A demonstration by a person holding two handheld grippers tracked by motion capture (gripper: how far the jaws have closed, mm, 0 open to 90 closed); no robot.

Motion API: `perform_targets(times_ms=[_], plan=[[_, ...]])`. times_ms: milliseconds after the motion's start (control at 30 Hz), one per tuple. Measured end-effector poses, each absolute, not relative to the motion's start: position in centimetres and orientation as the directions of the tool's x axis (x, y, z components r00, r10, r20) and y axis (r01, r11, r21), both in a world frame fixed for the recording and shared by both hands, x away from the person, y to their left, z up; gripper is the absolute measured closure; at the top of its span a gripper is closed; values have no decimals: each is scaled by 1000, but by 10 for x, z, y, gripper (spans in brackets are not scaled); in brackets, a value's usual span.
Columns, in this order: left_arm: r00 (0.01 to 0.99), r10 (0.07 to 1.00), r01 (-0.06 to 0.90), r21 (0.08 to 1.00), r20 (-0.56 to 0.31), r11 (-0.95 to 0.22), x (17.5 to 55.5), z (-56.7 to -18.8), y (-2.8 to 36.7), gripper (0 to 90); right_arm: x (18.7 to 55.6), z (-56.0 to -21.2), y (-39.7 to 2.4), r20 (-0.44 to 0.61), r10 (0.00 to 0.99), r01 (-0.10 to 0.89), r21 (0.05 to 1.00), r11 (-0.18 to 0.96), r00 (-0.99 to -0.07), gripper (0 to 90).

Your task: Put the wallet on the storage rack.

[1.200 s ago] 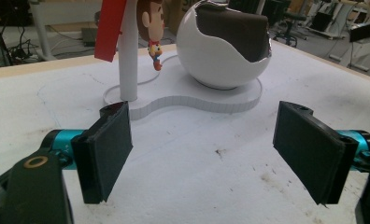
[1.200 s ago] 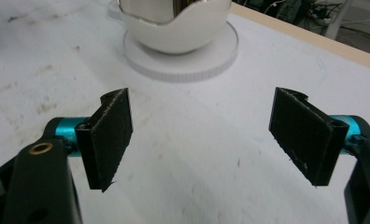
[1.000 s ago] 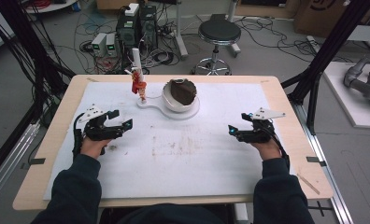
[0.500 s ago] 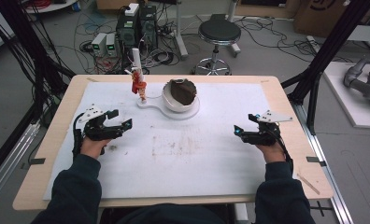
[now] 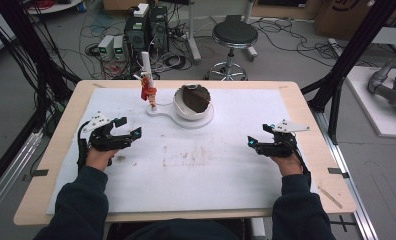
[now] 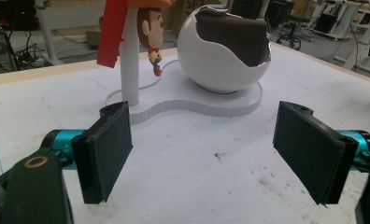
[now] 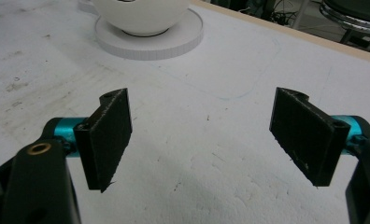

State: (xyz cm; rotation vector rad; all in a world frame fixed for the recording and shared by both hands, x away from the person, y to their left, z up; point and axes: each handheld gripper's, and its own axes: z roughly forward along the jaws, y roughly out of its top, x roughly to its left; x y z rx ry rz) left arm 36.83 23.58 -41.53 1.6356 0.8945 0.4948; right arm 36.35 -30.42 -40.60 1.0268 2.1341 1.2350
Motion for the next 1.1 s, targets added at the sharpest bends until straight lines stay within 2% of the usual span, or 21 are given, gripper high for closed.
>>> perform_targets(times_ms=[1100], plan=[[627, 764, 306, 950, -149, -66, 369, -417, 234, 195, 364, -406, -306, -29, 794, 367, 876, 312, -607, 213]])
